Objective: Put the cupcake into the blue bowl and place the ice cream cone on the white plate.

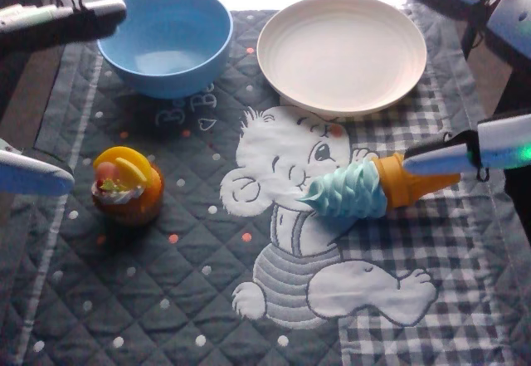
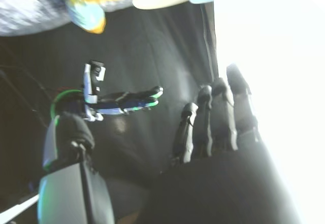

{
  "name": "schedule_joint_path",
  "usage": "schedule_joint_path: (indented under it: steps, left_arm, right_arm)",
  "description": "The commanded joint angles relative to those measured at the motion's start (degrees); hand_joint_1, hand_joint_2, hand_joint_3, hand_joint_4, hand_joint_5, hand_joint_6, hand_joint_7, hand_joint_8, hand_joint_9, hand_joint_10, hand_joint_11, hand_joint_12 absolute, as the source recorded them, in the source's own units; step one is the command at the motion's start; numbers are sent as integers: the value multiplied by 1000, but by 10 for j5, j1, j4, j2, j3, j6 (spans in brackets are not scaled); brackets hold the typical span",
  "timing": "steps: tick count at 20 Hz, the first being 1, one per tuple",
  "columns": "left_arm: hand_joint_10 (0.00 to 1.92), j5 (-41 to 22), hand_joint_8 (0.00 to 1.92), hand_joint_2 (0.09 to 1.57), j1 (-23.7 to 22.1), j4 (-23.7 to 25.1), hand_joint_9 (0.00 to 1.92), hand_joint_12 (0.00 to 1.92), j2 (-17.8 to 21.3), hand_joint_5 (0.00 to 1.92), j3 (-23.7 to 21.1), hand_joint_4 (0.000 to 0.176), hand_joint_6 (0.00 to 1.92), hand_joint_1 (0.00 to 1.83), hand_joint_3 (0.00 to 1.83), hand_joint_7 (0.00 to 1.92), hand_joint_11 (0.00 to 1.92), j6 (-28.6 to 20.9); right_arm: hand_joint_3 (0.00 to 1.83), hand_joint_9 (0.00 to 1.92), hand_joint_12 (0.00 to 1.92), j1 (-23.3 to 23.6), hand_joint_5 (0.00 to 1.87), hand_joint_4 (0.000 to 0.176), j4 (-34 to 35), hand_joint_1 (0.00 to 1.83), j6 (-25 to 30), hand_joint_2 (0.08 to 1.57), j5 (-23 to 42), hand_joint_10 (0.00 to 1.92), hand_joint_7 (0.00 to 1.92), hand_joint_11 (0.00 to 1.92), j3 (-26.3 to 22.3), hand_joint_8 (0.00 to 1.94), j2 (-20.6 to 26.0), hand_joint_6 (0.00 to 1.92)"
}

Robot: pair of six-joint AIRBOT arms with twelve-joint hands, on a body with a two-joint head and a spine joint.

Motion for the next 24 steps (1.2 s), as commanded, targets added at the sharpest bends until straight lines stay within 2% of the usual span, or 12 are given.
schedule_joint_path:
  steps: [1,7,8,10,11,12,13,15,17,18,19,24]
  left_arm:
    - [2,-47,2,824,-8,-10,252,740,1,102,3,43,3,668,0,244,0,-11]
    - [13,27,7,862,-36,109,342,786,7,139,4,57,4,672,3,265,159,-93]
    - [3,39,0,867,-46,132,367,981,6,184,4,34,0,662,0,280,90,-106]
    - [1,58,0,863,-62,168,369,1042,4,196,4,28,0,678,0,279,65,-124]
    - [0,68,0,854,-70,183,366,1009,2,200,4,14,0,675,0,279,70,-128]
    - [6,73,4,848,-74,188,380,1004,2,205,4,5,1,666,0,289,85,-128]
    - [3,80,2,854,-78,192,376,996,1,196,5,0,0,656,1,287,79,-128]
    - [1,89,0,859,-82,200,374,993,-1,182,9,0,0,664,3,278,84,-134]
    - [0,99,0,876,-86,215,354,896,-6,175,13,0,0,626,0,268,107,-143]
    - [6,101,4,878,-88,217,369,887,-8,171,15,0,0,610,0,275,127,-145]
    - [2,102,1,871,-90,220,361,832,-10,175,17,0,0,603,0,272,132,-148]
    - [7,109,6,833,-108,234,368,755,-25,197,30,0,6,686,0,305,123,-157]
  right_arm:
    - [1,158,327,8,76,54,3,714,4,679,50,3,152,39,2,0,1,0]
    - [0,169,323,9,69,54,-53,691,90,659,-13,4,185,67,22,8,-4,0]
    - [0,119,303,9,41,77,-65,687,101,666,-27,1,144,20,27,1,-8,0]
    - [1,98,267,9,28,82,-80,686,105,673,-50,1,128,3,32,0,-15,1]
    - [1,60,180,9,16,115,-87,715,108,675,-62,3,118,0,35,0,-19,1]
    - [6,86,185,9,20,93,-90,688,110,687,-67,16,136,47,37,8,-20,3]
    - [1,157,246,10,44,38,-94,645,114,683,-72,10,184,111,39,2,-23,1]
    - [0,160,457,18,52,7,-110,671,122,700,-91,3,207,23,47,0,-31,0]
    - [4,115,409,33,18,16,-139,708,133,715,-122,5,175,0,56,3,-44,2]
    - [2,134,480,36,27,0,-152,668,144,738,-131,5,189,0,60,2,-49,1]
    - [0,152,477,39,29,26,-165,637,157,724,-138,6,219,0,65,6,-54,0]
    - [0,195,526,45,53,36,-230,645,224,691,-182,14,294,0,95,8,-94,4]
